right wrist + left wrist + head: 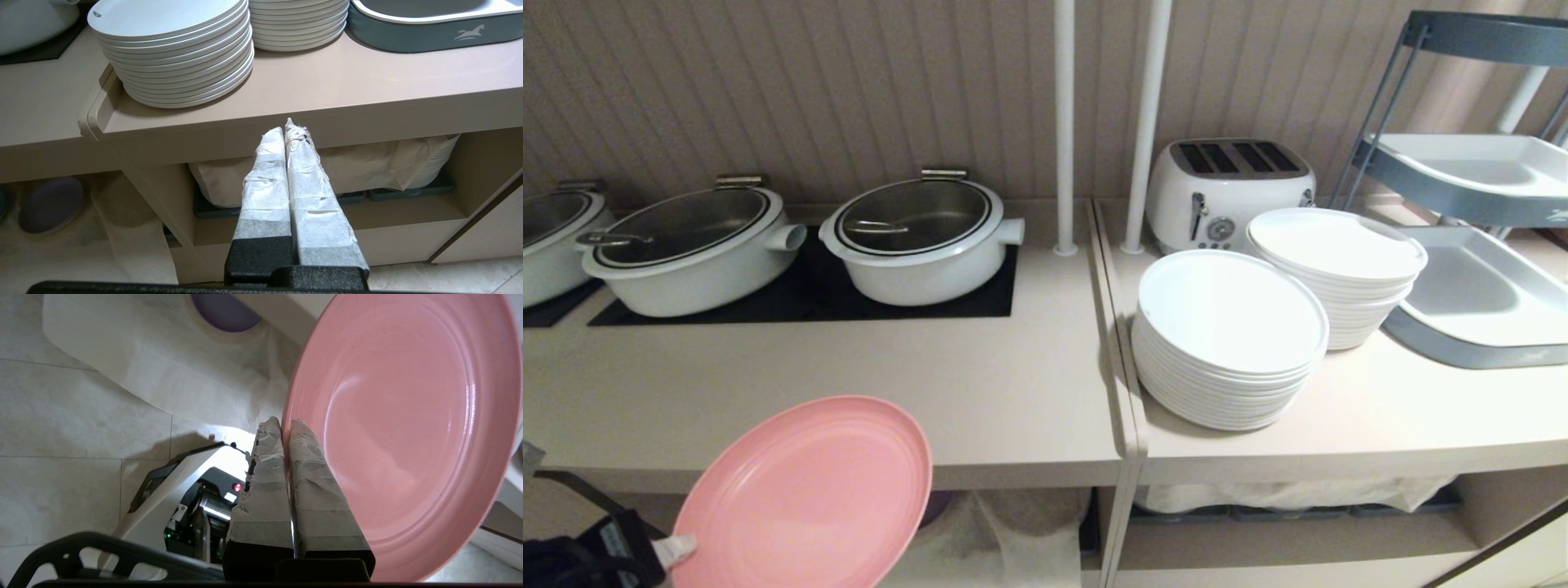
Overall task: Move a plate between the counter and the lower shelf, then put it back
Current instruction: Put the plate
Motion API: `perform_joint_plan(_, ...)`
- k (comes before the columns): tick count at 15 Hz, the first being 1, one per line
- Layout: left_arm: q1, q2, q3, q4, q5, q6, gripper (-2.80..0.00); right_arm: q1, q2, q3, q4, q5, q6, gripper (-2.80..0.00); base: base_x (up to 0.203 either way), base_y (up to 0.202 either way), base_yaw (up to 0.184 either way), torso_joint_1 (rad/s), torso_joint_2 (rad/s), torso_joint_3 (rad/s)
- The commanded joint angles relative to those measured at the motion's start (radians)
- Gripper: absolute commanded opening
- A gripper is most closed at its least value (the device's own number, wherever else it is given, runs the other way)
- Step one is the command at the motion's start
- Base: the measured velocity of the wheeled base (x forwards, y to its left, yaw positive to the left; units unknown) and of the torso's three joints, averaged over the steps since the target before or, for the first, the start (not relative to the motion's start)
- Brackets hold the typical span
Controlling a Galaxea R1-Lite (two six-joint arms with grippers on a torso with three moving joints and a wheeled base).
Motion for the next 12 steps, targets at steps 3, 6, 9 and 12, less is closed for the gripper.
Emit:
perform_joint_plan(3,0.001,0.159,-0.060,-0.050,0.001,-0.003,-2.80,0.000,0.000,0.000,-0.001,0.000,0.001,-2.80,0.000,0.000,0.000,0.000,0.00,0.000)
perform_joint_plan(6,0.001,0.283,-0.097,-0.120,0.003,-0.003,-2.80,0.000,0.000,0.000,-0.001,0.000,0.001,-2.80,0.000,0.000,0.000,0.000,0.00,0.000)
perform_joint_plan(9,0.011,0.434,-0.200,-0.130,0.005,-0.003,-2.80,0.000,0.000,0.000,0.000,0.000,0.001,-2.80,0.000,0.000,0.000,0.000,0.00,0.000)
perform_joint_plan(12,0.036,0.607,-0.356,-0.132,0.006,-0.004,-2.80,0.000,0.000,0.000,-0.001,0.000,0.001,-2.80,0.000,0.000,0.000,0.000,0.00,0.000)
